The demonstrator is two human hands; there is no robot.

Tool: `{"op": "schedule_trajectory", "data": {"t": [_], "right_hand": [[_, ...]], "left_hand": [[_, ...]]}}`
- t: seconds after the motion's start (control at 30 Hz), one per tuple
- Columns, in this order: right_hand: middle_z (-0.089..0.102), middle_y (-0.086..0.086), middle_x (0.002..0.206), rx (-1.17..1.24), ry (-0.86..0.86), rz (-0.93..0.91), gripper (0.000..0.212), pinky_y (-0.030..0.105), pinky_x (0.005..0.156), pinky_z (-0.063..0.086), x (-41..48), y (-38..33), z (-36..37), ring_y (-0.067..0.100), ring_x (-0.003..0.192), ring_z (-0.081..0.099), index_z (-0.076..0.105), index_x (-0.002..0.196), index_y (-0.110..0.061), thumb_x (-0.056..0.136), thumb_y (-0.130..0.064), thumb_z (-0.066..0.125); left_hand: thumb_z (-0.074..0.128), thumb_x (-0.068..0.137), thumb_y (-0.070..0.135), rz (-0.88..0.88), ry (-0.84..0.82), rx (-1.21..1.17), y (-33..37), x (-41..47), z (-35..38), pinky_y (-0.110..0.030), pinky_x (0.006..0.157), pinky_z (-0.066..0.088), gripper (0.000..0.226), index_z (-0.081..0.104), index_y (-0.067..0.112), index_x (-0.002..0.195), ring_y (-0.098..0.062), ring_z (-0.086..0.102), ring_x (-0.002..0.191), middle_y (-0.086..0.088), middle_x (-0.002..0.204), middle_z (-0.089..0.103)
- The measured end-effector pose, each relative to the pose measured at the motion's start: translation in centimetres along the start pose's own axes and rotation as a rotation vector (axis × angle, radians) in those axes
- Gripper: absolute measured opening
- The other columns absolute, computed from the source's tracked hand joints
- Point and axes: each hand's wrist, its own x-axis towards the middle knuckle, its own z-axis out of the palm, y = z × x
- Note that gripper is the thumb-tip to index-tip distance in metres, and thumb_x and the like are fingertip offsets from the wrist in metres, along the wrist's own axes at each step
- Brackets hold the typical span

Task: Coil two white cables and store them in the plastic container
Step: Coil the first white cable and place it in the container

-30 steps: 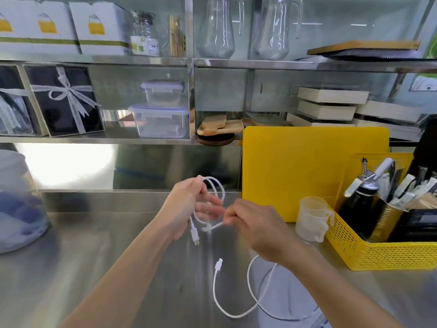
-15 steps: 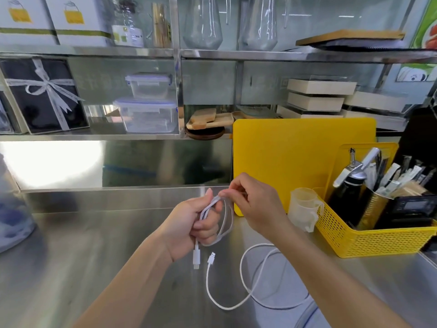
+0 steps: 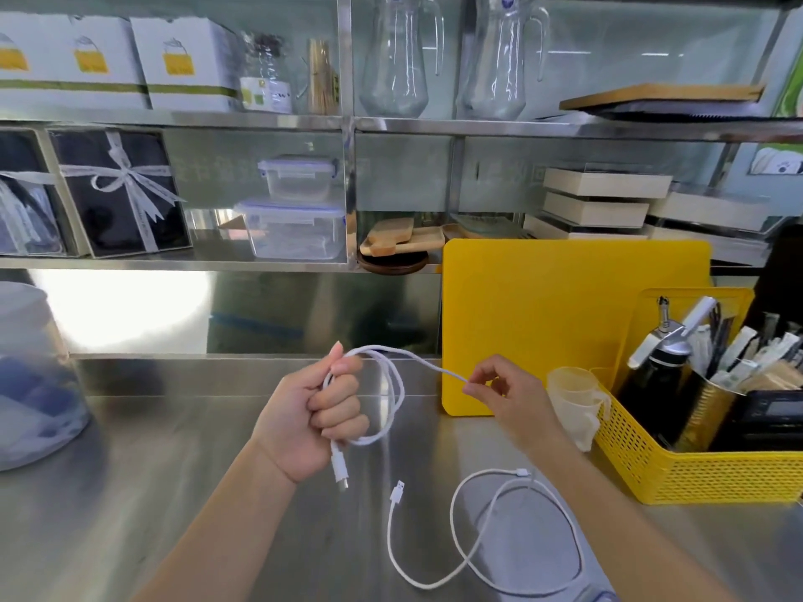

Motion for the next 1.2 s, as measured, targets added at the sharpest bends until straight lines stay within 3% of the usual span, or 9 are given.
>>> {"op": "schedule_trajectory", "data": {"t": [0.13,0.23,0.33,0.47,0.53,0.6,0.8,1.03,1.2], "right_hand": [[0.057,-0.003,0.093,-0.471,-0.264,-0.183,0.007,0.031,0.068,0.042,-1.2,-0.6,1.5,0.008,0.070,0.047,0.058,0.094,-0.016,0.088,-0.018,0.056],[0.059,0.001,0.102,-0.617,-0.399,-0.280,0.010,0.030,0.067,0.037,-2.4,-2.3,2.2,0.018,0.084,0.052,0.055,0.097,-0.016,0.091,-0.017,0.047],[0.060,0.002,0.100,-0.658,-0.479,-0.424,0.010,0.031,0.066,0.032,-3.5,-4.8,2.5,0.022,0.086,0.052,0.056,0.094,-0.014,0.091,-0.017,0.048],[0.063,0.004,0.095,-0.697,-0.443,-0.695,0.007,0.028,0.049,0.027,-4.3,-7.6,2.2,0.026,0.080,0.056,0.060,0.089,-0.010,0.085,-0.009,0.055],[0.066,0.003,0.083,-0.753,-0.393,-0.808,0.010,0.025,0.041,0.025,-4.4,-8.4,1.9,0.024,0.071,0.059,0.064,0.080,-0.012,0.074,-0.005,0.065],[0.062,0.001,0.068,-0.767,-0.290,-0.880,0.014,0.022,0.036,0.020,-4.4,-8.7,2.0,0.021,0.056,0.056,0.061,0.071,-0.015,0.067,-0.008,0.072],[0.058,-0.005,0.063,-0.533,-0.186,-0.642,0.031,0.023,0.045,0.030,-2.7,-9.0,-0.1,0.012,0.057,0.047,0.061,0.071,-0.015,0.076,-0.045,0.054],[0.056,-0.003,0.073,-0.397,-0.381,-0.311,0.016,0.034,0.062,0.039,-2.6,-7.2,-0.2,0.016,0.068,0.047,0.065,0.086,-0.010,0.083,-0.026,0.063],[0.068,0.005,0.084,-0.126,-0.348,-0.285,0.016,0.034,0.074,0.048,-3.3,-6.2,0.7,0.017,0.079,0.059,0.071,0.093,-0.010,0.086,-0.018,0.059]], "left_hand": [[0.036,0.098,0.033,0.252,0.480,-0.078,-0.3,1.0,2.0,-0.015,0.032,0.035,0.038,0.041,0.015,0.064,-0.007,0.021,0.029,0.004,0.035,0.028],[0.031,0.101,0.034,0.290,0.626,0.093,-1.0,1.7,2.3,-0.036,0.053,0.061,0.042,0.041,0.013,0.066,-0.009,0.039,0.030,0.002,0.037,0.036],[0.029,0.101,0.034,0.275,0.693,0.379,-1.9,1.9,2.5,-0.051,0.073,0.058,0.040,0.042,0.010,0.071,-0.022,0.066,0.050,-0.008,0.046,0.058],[0.027,0.101,0.038,0.141,0.710,0.624,-2.6,1.7,3.2,-0.035,0.052,0.057,0.044,0.050,0.007,0.081,-0.028,0.073,0.071,-0.020,0.088,0.073],[0.027,0.100,0.037,0.075,0.688,0.715,-3.4,1.6,3.8,-0.023,0.041,0.050,0.049,0.051,0.007,0.071,-0.015,0.067,0.049,-0.010,0.068,0.071],[0.028,0.100,0.035,0.051,0.652,0.766,-4.1,1.5,4.3,-0.016,0.035,0.039,0.049,0.039,0.011,0.059,-0.007,0.046,0.032,0.004,0.040,0.050],[0.028,0.098,0.018,-0.168,0.423,0.836,-4.2,1.1,4.5,-0.017,0.035,0.011,0.046,0.045,0.012,0.056,-0.007,0.022,0.028,-0.004,0.040,0.042],[0.030,0.100,0.034,-0.410,0.341,1.067,-2.3,0.0,3.5,-0.014,0.032,0.013,0.041,0.049,0.014,0.069,-0.005,0.016,0.032,0.007,0.038,0.026],[0.047,0.090,0.036,-0.443,0.197,0.751,-1.3,-0.8,2.1,-0.012,0.033,0.015,0.038,0.049,0.016,0.058,-0.001,0.019,0.026,0.011,0.032,0.027]]}}
